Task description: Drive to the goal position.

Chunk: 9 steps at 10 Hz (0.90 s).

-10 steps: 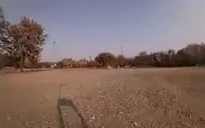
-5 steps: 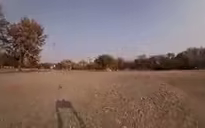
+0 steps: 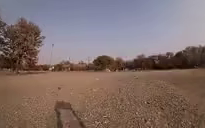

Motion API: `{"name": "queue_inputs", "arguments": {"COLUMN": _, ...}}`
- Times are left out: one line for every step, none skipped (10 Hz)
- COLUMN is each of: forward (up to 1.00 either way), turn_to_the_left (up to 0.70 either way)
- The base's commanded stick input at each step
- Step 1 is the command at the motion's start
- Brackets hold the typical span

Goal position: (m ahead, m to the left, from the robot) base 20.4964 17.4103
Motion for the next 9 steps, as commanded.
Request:
{"name": "queue_inputs", "arguments": {"forward": 0.70, "turn_to_the_left": 0.00}}
{"name": "queue_inputs", "arguments": {"forward": 0.70, "turn_to_the_left": 0.00}}
{"name": "queue_inputs", "arguments": {"forward": 0.70, "turn_to_the_left": 0.00}}
{"name": "queue_inputs", "arguments": {"forward": 0.70, "turn_to_the_left": 0.00}}
{"name": "queue_inputs", "arguments": {"forward": 0.70, "turn_to_the_left": 0.00}}
{"name": "queue_inputs", "arguments": {"forward": 0.70, "turn_to_the_left": 0.00}}
{"name": "queue_inputs", "arguments": {"forward": 0.70, "turn_to_the_left": 0.00}}
{"name": "queue_inputs", "arguments": {"forward": 0.70, "turn_to_the_left": 0.00}}
{"name": "queue_inputs", "arguments": {"forward": 0.70, "turn_to_the_left": 0.28}}
